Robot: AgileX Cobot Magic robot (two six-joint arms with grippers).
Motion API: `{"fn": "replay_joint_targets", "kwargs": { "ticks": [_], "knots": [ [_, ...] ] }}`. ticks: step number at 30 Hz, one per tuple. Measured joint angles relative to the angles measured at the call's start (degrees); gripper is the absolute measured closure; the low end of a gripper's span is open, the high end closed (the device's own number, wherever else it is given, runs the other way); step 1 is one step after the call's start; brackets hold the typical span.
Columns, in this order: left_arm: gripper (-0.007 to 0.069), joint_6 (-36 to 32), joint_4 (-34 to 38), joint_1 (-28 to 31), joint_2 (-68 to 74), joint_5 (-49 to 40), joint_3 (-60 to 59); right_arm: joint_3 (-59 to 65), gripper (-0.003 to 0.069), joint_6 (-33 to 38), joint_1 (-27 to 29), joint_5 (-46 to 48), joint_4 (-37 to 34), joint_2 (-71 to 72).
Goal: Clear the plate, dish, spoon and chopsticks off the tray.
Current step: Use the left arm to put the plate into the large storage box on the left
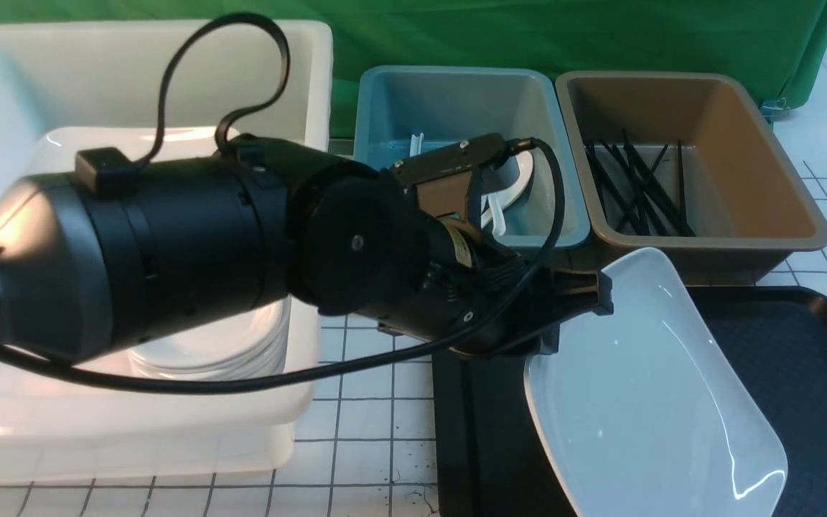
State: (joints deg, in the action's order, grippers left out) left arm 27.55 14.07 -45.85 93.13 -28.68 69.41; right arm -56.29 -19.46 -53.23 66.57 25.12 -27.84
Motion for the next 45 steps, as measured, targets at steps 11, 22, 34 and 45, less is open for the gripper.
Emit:
{"fn": "replay_joint_targets", "kwargs": {
  "ticks": [11, 22, 34, 45],
  "knots": [
    [0.0611, -3.2, -6.3, -0.1, 3.0, -5.1, 0.0, 0.0, 0.0576, 0.0, 0.0, -0.5, 0.0, 0.0],
    [0.0611, -4.0, -7.8, -0.1, 0.9, -6.3, 2.8, 0.0, 0.0576, 0.0, 0.0, -0.9, 0.0, 0.0],
    [0.0611, -4.7, -6.2, -0.1, 0.5, -5.5, 4.2, 0.0, 0.0573, 0.0, 0.0, -0.9, 0.0, 0.0],
    [0.0611, -4.7, -6.0, -0.1, 0.4, -4.7, 4.2, 0.0, 0.0566, -4.8, 0.0, 2.1, 0.0, 0.0]
  ]
}}
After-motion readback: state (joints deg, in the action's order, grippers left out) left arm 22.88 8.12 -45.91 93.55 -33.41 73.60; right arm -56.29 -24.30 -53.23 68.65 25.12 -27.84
